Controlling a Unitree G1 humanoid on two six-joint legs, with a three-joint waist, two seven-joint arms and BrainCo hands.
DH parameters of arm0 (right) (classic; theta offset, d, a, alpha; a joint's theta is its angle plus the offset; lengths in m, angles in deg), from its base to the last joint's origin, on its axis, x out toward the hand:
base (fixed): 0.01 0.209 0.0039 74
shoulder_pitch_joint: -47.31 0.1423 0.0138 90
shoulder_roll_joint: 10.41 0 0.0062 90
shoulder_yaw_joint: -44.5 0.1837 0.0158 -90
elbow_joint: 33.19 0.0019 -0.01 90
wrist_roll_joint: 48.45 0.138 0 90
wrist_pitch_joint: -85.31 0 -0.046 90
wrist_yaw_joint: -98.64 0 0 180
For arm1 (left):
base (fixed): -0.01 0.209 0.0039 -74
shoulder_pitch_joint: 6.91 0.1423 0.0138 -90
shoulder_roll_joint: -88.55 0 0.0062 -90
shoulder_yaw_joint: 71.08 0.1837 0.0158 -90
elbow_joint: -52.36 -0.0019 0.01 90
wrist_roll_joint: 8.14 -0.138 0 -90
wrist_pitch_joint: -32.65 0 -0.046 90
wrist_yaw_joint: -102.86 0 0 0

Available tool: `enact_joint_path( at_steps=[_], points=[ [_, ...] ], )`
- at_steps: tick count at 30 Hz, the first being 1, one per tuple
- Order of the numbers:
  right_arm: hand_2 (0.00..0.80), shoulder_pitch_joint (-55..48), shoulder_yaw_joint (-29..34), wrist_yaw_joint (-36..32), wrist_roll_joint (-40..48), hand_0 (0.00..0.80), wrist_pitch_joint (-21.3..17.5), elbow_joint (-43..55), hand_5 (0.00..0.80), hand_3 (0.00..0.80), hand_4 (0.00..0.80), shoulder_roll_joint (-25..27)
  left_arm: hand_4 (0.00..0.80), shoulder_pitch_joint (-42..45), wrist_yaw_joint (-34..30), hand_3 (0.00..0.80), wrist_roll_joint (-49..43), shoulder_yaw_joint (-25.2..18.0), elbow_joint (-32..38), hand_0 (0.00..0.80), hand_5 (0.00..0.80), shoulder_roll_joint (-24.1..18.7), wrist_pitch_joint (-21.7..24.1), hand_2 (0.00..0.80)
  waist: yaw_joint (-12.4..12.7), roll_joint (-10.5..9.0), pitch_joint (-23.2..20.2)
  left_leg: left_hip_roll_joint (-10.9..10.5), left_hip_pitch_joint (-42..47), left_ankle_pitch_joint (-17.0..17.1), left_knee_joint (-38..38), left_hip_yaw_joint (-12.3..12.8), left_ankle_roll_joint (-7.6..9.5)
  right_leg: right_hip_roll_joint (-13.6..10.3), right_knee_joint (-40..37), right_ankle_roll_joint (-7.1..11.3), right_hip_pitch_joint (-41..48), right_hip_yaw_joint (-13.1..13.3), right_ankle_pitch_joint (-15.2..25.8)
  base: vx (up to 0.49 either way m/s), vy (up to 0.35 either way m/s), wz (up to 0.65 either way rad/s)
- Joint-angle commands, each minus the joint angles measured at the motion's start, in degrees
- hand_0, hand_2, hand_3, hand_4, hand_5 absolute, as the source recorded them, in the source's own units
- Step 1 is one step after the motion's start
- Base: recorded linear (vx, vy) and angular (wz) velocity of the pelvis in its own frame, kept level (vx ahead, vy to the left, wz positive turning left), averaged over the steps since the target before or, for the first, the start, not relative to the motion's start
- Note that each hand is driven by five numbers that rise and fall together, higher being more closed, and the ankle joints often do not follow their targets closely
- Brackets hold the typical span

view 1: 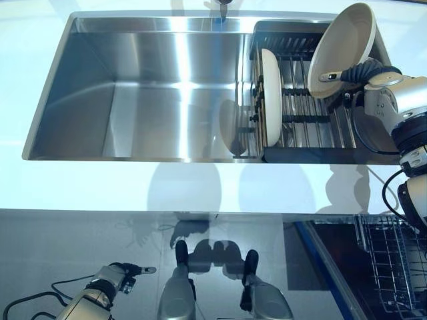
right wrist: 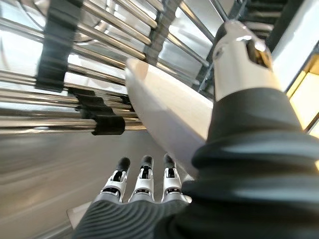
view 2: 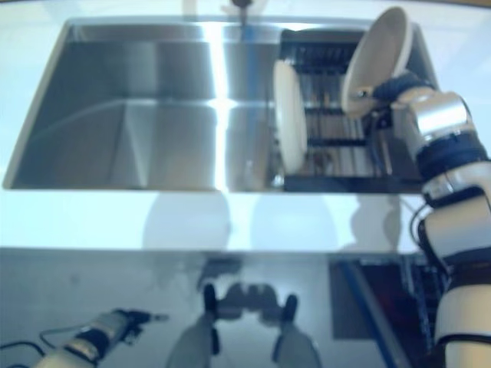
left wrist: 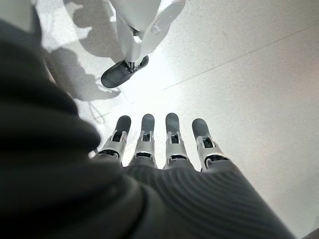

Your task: Take plates into dishwasher

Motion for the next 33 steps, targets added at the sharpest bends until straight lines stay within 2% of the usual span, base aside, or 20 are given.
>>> enact_joint_path(
  at_steps=[1,2,3,8,15,21,27,33],
  points=[
    [0.072,4.5,-0.4,5.0,1.4,0.072,-3.1,2.2,0.072,0.072,0.072,1.5,0.0,-2.2,1.3,0.0,0.9,2.1,-1.7,0.0,0.0,-2.1,-2.3,0.0,0.9,-2.24,0.3,0.3,0.5,-2.3,-0.2,0.4,-1.38,-3.2,0.7,3.5,-2.6,2.4,0.6,0.0,0.0,0.0],
    [0.26,4.8,-0.4,5.6,1.9,0.26,-3.5,2.0,0.26,0.26,0.26,1.7,0.0,-2.1,1.3,0.0,1.1,2.1,-1.8,0.0,0.0,-2.2,-2.2,0.0,0.9,-2.15,0.4,0.3,0.4,-2.3,-0.2,0.3,-1.4,-3.2,0.6,3.51,-2.7,2.4,0.7,0.0,0.0,0.0],
    [0.8,4.9,-0.3,7.3,2.0,0.8,-4.0,2.0,0.8,0.8,0.8,1.8,0.0,-2.2,1.1,0.0,1.2,1.9,-1.8,0.0,0.0,-2.4,-2.1,0.0,0.9,-2.04,0.5,0.3,0.2,-2.2,-0.2,0.4,-1.43,-3.2,0.7,3.5,-2.9,2.5,0.7,0.0,0.0,0.0],
    [0.8,6.9,-0.3,13.1,-0.3,0.8,-5.6,1.1,0.8,0.8,0.8,2.6,0.0,-2.4,1.5,0.0,1.9,2.1,-1.3,0.0,0.0,-2.3,-2.2,0.0,1.0,-1.6,0.7,0.3,-0.5,-2.2,-0.2,0.4,-1.59,-3.2,0.6,3.56,-3.5,2.4,0.9,-0.035,0.017,0.0],
    [0.8,9.1,-1.8,15.3,-1.2,0.8,-7.6,-2.1,0.8,0.8,0.8,3.0,0.0,-2.1,0.9,0.0,1.4,2.9,-1.1,0.0,0.0,-2.4,-1.0,0.0,1.5,-1.12,0.2,0.3,-0.6,-2.3,-0.2,0.3,-1.58,-3.4,0.4,3.54,-3.6,1.7,0.9,-0.009,-0.001,0.01],
    [0.8,10.4,-2.5,18.5,-0.1,0.8,-10.9,-4.9,0.8,0.8,0.8,3.4,0.0,-0.6,0.4,0.0,0.5,3.2,-0.6,0.0,0.0,-2.7,0.6,0.0,2.1,-1.29,-1.7,0.4,0.4,-2.6,-0.2,0.1,-1.72,-3.6,0.0,3.64,-2.3,1.1,1.0,-0.015,-0.026,0.02],
    [0.8,10.8,-2.4,17.7,-2.5,0.8,-13.1,-6.0,0.8,0.8,0.8,4.5,0.0,1.8,-0.2,0.0,-1.1,3.1,-0.3,0.0,0.0,-2.6,2.1,0.0,2.3,-2.06,-5.4,0.8,2.6,-3.1,-0.2,0.2,-1.97,-3.7,-0.1,3.76,-0.1,0.8,0.4,-0.001,-0.037,0.03],
    [0.8,11.4,-3.6,14.3,-6.6,0.8,-13.0,-4.5,0.8,0.8,0.8,7.1,0.0,4.0,-1.6,0.0,-3.1,3.1,-0.4,0.0,0.0,-2.8,4.0,0.0,2.0,-3.27,-9.8,1.6,5.5,-3.8,-0.2,1.1,-2.36,-3.5,-0.1,4.02,2.5,1.0,-0.4,0.021,-0.046,-0.01]
  ],
)
